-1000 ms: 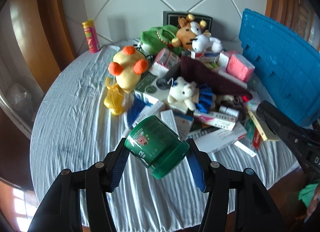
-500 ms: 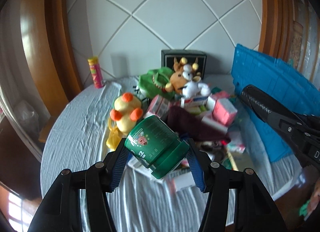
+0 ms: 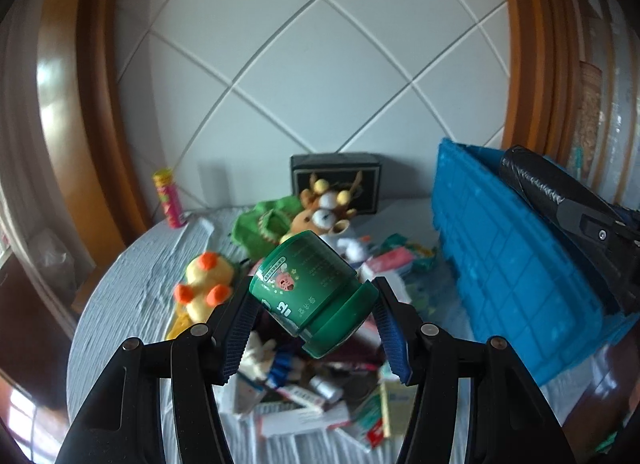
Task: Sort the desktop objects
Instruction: 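Lift the green bottle with the left tool while the right tool carries the black tube over the crate, then open the left tool dropping the green bottle while the right tool releases the black tube into the crate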
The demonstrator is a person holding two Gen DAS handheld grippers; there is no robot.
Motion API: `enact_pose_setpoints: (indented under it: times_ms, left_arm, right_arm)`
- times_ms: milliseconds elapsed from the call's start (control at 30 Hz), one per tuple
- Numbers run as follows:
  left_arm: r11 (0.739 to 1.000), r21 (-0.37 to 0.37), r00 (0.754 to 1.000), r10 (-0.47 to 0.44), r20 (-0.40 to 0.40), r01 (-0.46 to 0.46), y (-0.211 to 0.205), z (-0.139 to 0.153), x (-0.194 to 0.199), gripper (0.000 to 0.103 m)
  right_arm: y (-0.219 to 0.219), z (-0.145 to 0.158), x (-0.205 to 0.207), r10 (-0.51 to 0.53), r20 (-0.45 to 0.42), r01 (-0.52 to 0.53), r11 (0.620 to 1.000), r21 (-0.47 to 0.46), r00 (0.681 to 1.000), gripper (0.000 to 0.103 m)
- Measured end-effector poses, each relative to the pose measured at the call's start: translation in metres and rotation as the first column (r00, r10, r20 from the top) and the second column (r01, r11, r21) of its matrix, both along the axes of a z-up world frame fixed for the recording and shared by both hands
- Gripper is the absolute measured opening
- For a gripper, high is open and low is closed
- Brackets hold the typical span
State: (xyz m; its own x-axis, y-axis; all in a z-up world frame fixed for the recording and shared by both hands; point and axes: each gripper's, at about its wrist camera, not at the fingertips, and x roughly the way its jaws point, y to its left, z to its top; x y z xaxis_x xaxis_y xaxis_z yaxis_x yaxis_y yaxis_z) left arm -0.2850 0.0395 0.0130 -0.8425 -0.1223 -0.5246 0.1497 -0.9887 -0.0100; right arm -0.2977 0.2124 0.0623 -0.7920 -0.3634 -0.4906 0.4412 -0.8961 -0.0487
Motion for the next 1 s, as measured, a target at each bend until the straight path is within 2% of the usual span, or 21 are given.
enact_pose_setpoints:
  times_ms: [200, 400, 500, 667, 767, 833, 1000]
  left_arm:
    - [0.991, 0.000, 0.990, -0.131, -0.043, 0.131, 0.061, 0.029, -0.035, 0.056]
    - [0.972, -0.010, 0.972, -0.233, -0.031, 0.233, 0.147, 0.043, -0.067, 0.056]
    - [0.964, -0.010, 0.964, -0.264, -0.013, 0.264, 0.196, 0.043, -0.082, 0.056]
    - [0.960, 0.002, 0.959, -0.280, 0.040, 0.280, 0.269, 0.034, -0.106, 0.056]
    - [0.962, 0.010, 0.957, -0.274, 0.099, 0.274, 0.306, 0.022, -0.114, 0.056]
    - [0.962, 0.014, 0.952, -0.270, 0.145, 0.271, 0.322, 0.011, -0.121, 0.056]
    - [0.968, 0.025, 0.937, -0.248, 0.248, 0.249, 0.347, -0.015, -0.131, 0.056]
  right_arm:
    - [0.066, 0.019, -0.012, -0.150, -0.049, 0.149, 0.989, -0.015, 0.987, 0.034]
    - [0.152, 0.021, -0.038, -0.286, -0.023, 0.286, 0.958, -0.011, 0.958, 0.034]
    - [0.194, 0.013, -0.057, -0.313, 0.005, 0.313, 0.950, -0.005, 0.950, 0.034]
    - [0.254, -0.004, -0.084, -0.296, 0.061, 0.295, 0.955, 0.026, 0.953, 0.034]
    - [0.289, -0.015, -0.100, -0.284, 0.095, 0.281, 0.959, 0.045, 0.954, 0.034]
    - [0.308, -0.023, -0.109, -0.271, 0.118, 0.266, 0.962, 0.057, 0.955, 0.034]
    - [0.321, -0.041, -0.120, -0.225, 0.170, 0.214, 0.974, 0.078, 0.959, 0.034]
